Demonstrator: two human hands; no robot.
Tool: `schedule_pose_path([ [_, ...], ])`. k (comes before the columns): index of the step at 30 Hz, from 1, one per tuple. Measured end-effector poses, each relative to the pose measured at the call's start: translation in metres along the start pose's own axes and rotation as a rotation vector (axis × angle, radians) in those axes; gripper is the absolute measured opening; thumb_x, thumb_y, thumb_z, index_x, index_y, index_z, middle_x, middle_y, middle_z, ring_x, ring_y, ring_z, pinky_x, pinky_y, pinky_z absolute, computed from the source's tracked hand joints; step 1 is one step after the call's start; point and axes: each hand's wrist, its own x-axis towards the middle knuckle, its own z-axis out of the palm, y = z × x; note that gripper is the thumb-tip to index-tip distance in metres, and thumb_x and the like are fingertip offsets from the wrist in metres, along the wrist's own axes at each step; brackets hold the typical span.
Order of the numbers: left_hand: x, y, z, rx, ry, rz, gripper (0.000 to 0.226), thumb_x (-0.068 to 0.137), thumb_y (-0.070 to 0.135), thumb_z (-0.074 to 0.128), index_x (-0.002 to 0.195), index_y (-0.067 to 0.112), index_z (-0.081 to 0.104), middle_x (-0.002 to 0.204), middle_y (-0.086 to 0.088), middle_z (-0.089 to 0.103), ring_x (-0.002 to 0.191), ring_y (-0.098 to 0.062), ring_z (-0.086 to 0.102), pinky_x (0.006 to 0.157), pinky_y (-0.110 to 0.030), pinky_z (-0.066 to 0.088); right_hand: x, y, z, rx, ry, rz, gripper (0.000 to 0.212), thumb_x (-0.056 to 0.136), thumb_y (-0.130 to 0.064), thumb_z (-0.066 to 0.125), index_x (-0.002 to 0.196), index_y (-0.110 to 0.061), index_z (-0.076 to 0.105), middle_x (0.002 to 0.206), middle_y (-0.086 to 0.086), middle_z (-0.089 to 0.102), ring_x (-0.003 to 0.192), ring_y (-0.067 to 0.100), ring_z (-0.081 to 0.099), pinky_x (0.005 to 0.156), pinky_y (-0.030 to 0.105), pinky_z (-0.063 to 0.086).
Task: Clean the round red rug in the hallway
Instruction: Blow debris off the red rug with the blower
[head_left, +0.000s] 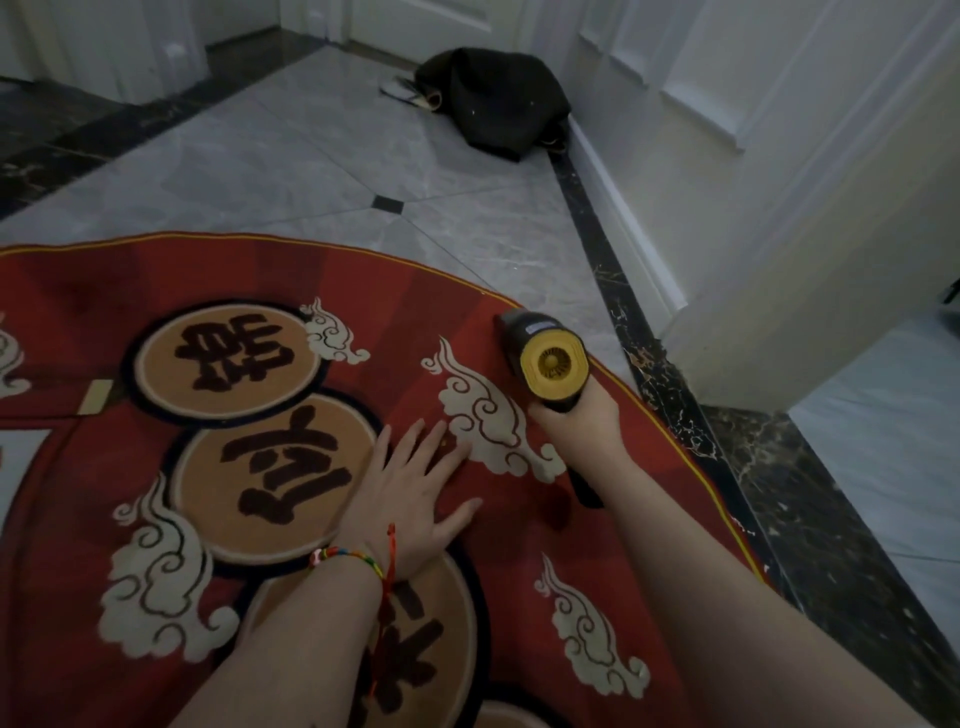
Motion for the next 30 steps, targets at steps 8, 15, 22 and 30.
schedule_pose_path([
  [8, 0.002, -0.002, 0.000, 0.037, -0.039, 0.014, 0.079, 0.081, 0.078, 0.000, 0.150, 0.040, -0.001, 0.160, 0.006, -0.005, 0.146, -0.019, -0.010, 0.117, -0.046, -0.012, 0.051, -0.021, 0.019, 0.015, -0.036, 0.020, 0.040, 0.072, -0.021, 0.072, 0.109, -0.011, 0.061, 0.104, 0.014, 0.067, 0.099, 0.032, 0.063, 0.077, 0.032, 0.047],
  [15, 0.001, -0.003, 0.001, 0.027, -0.029, 0.019, 0.075, 0.086, 0.077, 0.007, 0.150, 0.040, 0.002, 0.160, 0.005, -0.004, 0.146, -0.019, -0.010, 0.117, -0.047, -0.012, 0.050, -0.015, 0.018, -0.038, -0.037, 0.007, 0.041, 0.071, -0.025, 0.072, 0.109, -0.013, 0.060, 0.103, 0.012, 0.067, 0.096, 0.031, 0.063, 0.075, 0.033, 0.048],
  [22, -0.001, -0.002, -0.001, 0.006, -0.042, 0.008, 0.075, 0.084, 0.077, 0.006, 0.150, 0.041, 0.001, 0.160, 0.006, -0.006, 0.146, -0.018, -0.011, 0.117, -0.046, -0.013, 0.048, -0.022, 0.023, -0.037, -0.047, 0.010, 0.044, 0.071, -0.023, 0.072, 0.112, -0.012, 0.061, 0.104, 0.011, 0.067, 0.098, 0.028, 0.062, 0.072, 0.027, 0.041],
  [30, -0.001, -0.002, -0.001, -0.002, -0.038, 0.002, 0.076, 0.083, 0.077, 0.005, 0.150, 0.040, 0.003, 0.160, 0.007, -0.005, 0.146, -0.017, -0.011, 0.116, -0.044, -0.014, 0.049, -0.032, 0.014, -0.058, -0.082, 0.008, 0.037, 0.074, -0.021, 0.071, 0.109, -0.014, 0.060, 0.104, 0.011, 0.066, 0.098, 0.028, 0.062, 0.071, 0.028, 0.042],
])
